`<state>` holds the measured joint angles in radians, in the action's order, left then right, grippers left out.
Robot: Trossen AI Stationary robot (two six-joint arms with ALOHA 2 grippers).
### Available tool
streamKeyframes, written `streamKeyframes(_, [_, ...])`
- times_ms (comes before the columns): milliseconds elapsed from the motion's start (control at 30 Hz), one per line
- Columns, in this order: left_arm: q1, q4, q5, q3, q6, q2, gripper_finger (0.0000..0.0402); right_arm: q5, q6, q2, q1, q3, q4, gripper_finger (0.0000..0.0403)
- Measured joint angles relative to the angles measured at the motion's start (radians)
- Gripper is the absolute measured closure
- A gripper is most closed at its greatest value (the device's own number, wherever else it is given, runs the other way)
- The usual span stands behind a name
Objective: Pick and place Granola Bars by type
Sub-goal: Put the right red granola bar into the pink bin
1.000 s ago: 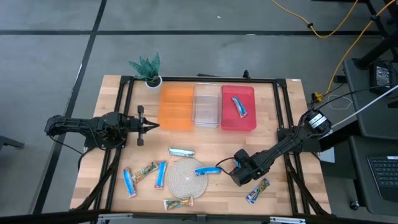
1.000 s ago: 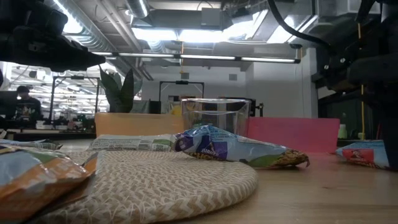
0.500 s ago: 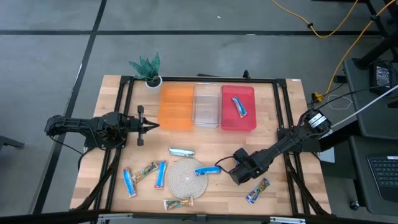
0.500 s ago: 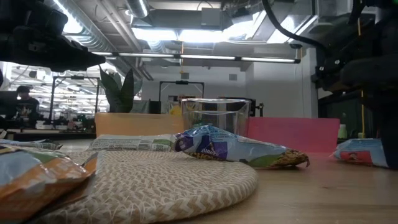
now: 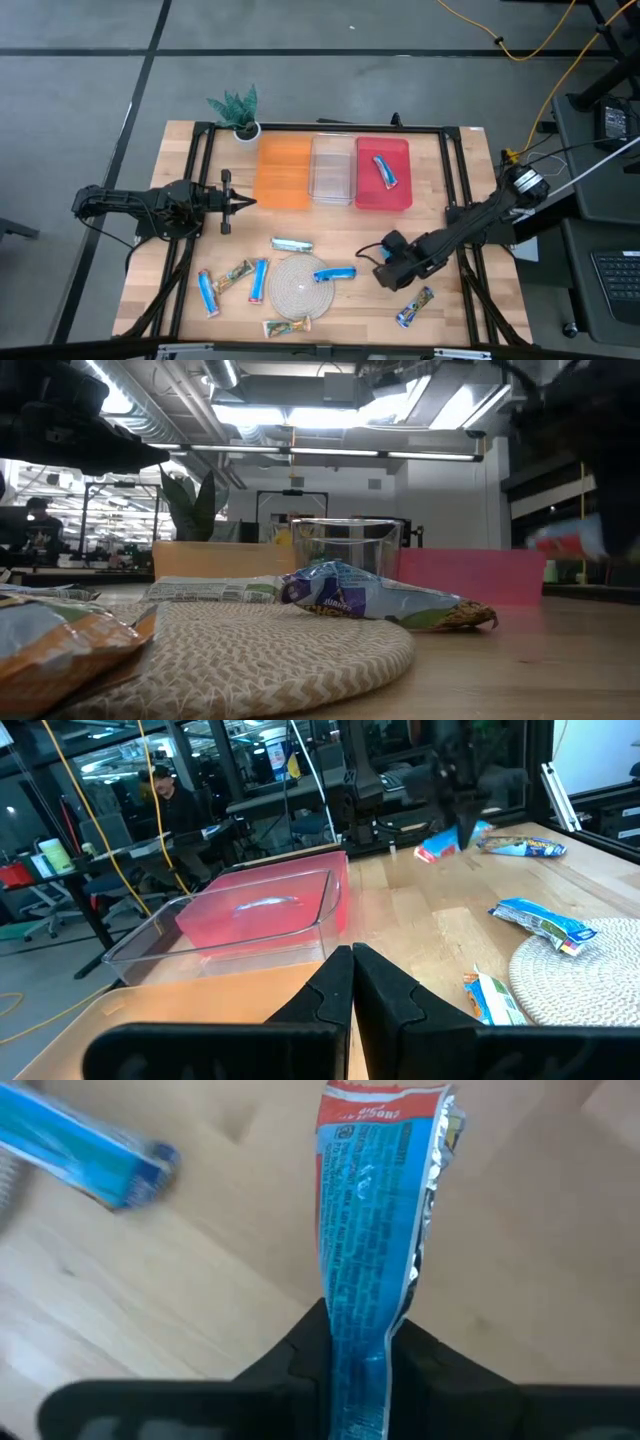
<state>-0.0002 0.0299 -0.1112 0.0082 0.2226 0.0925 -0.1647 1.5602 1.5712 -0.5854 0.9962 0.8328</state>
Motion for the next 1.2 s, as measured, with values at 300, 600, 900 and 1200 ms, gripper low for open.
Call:
streamKeyframes(300, [0.000, 0.000, 0.000, 0.000, 0.000, 0.000, 0.0398, -0.116, 0.001, -0.155, 0.000, 0.000, 0.087, 0.0340])
streamKeyframes(600, [0.000, 0.000, 0.000, 0.000, 0.000, 0.000, 0.0398, -0.158, -0.012, -0.274, 0.008, 0.001, 0.223, 0.0340])
streamKeyframes(900, [0.000, 0.000, 0.000, 0.000, 0.000, 0.000, 0.0398, -0.170, -0.135, -0.370, 0.074, 0.001, 0.236, 0.0340])
streamKeyframes(1200, [0.000, 0.000, 0.000, 0.000, 0.000, 0.000, 0.0397, -0.176, -0.356, -0.425, 0.215, 0.077, 0.251, 0.0340])
